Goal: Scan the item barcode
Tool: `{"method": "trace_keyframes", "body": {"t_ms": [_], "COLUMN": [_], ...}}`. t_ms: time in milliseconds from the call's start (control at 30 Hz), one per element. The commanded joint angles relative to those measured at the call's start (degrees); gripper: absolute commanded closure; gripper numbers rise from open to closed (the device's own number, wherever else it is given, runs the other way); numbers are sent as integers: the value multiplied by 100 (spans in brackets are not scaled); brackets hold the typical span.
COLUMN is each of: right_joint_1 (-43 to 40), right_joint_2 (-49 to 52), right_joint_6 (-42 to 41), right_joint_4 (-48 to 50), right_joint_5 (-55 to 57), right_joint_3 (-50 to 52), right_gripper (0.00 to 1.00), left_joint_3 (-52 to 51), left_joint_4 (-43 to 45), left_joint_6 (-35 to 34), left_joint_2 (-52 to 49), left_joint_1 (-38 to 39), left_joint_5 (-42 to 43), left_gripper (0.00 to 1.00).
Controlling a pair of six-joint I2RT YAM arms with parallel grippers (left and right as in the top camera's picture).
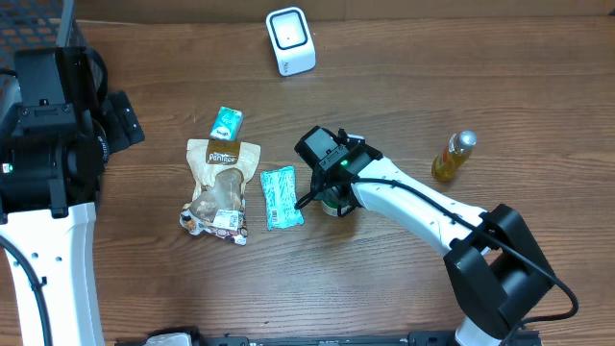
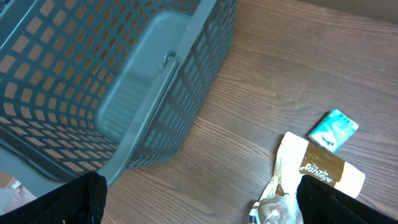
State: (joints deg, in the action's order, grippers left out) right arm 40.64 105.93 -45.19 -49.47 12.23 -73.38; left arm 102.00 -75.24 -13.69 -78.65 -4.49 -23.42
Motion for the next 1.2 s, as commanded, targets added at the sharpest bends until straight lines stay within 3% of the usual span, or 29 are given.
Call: {"method": "trace_keyframes", "body": {"t_ms": [0, 1167], "right_joint_1": [0, 0], "right_joint_2": [52, 52], "right_joint_6": [0, -26], "right_joint_4": [13, -402], "right_joint_5": [61, -505], "right_joint_3": [66, 66], "right_gripper": [29, 35], "left_joint_3": [111, 111], "left_joint_4": [9, 9], "left_joint_6": [39, 42], "left_joint_2": [-9, -9], "left_joint_1": [0, 0], "left_joint_5": [-52, -52], "left_gripper": [0, 0]}}
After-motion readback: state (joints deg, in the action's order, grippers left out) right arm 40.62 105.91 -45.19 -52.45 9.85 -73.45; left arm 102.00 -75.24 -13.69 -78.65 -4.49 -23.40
